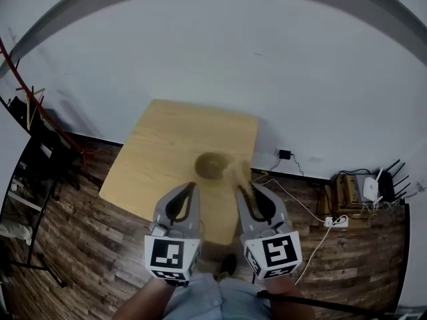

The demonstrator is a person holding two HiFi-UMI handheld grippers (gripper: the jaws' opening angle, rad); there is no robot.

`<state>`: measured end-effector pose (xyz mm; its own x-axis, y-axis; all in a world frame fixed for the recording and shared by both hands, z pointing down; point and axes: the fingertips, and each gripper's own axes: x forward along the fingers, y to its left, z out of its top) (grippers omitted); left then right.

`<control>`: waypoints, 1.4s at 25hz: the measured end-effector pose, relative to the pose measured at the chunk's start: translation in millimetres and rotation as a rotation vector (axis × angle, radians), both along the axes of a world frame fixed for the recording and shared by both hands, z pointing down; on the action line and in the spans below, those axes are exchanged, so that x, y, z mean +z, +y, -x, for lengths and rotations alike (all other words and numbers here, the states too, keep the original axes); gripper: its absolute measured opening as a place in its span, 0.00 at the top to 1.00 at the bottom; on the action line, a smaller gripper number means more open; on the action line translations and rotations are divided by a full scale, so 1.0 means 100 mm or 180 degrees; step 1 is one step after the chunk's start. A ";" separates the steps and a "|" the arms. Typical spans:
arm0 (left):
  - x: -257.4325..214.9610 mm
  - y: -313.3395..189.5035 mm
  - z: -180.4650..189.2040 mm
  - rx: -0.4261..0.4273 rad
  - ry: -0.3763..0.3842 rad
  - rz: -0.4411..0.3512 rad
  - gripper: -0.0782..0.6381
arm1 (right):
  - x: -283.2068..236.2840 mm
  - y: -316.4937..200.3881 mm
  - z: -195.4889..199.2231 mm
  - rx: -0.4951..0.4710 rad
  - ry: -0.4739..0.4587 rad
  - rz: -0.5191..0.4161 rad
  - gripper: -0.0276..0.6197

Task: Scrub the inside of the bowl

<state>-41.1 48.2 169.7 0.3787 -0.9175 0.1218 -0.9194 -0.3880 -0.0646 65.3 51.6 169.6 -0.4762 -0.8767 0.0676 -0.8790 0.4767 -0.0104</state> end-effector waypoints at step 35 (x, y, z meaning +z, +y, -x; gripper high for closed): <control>1.96 -1.70 0.40 0.0345 0.0433 0.1577 0.81 | 1.68 -1.38 0.55 0.0122 0.0288 0.1289 0.84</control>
